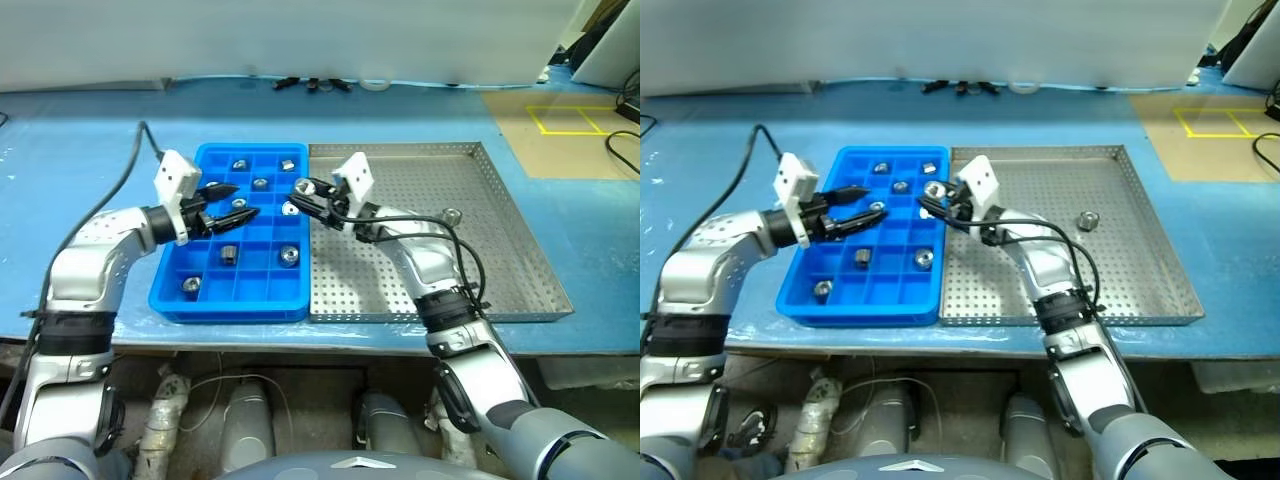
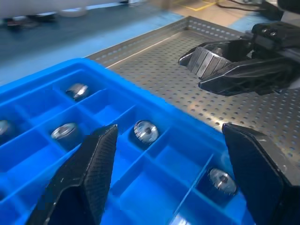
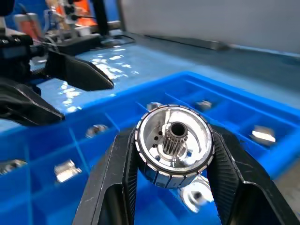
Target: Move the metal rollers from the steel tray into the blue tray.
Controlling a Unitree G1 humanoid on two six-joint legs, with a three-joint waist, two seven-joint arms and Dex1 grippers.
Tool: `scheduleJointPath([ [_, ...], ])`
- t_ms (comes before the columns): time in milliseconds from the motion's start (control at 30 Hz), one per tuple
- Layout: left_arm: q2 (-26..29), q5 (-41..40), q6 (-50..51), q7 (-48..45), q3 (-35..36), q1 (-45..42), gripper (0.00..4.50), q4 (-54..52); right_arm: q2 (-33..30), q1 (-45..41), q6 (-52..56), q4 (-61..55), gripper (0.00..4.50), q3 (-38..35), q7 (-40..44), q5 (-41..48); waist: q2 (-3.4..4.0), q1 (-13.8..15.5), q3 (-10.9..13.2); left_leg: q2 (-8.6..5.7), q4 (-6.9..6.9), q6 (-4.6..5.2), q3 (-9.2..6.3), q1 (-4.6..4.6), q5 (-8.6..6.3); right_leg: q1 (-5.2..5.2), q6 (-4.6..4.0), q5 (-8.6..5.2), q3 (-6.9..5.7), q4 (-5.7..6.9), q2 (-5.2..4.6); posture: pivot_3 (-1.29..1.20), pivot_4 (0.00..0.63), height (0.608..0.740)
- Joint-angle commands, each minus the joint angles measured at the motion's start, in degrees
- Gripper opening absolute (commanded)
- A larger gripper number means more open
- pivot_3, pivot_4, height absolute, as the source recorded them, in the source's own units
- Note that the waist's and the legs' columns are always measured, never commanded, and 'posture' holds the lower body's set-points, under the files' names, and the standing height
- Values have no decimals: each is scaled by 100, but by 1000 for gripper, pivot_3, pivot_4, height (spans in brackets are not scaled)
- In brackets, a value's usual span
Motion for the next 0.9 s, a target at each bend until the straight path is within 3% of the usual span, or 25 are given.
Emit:
scheduleJointPath([
  [33, 244, -239, 128, 105, 435, 589, 3746, -690, 183, -340, -255, 315, 1676, 58, 206, 47, 0, 70, 0, 0, -2, 0, 0, 0, 0, 0, 0, 0, 0, -1, 0, 163, 150, 740],
  [333, 424, -515, 303, 485, 974, 1604, 3746, -1232, 603, -581, -726, 1393, 1676, 177, 510, -116, -2, 218, 1, 3, -31, -22, -17, -2, 13, -4, -7, -6, 3, 3, 1, 226, 150, 740],
  [533, 306, -642, 412, 751, 822, 1617, 3746, -1440, 868, -538, -976, 1758, 1676, 263, 581, -259, -2, 251, 1, 3, -32, -23, -17, -4, 13, -7, -8, -7, 4, 3, 3, 212, 150, 740],
  [767, 278, -660, 438, 791, 523, 1345, 3746, -1347, 1162, -891, -1590, 2701, 1676, 210, 7, -652, -3, 243, 0, 4, -31, -27, -17, -4, 16, -10, -8, -6, 6, 6, 4, 185, 150, 740],
  [900, 284, -671, 444, 764, 421, 1271, 3746, -1325, 1154, -1025, -1808, 3015, 2974, 157, -259, -821, -3, 242, 0, 3, -31, -28, -17, -4, 16, -10, -8, -6, 5, 5, 4, 175, 150, 740],
])
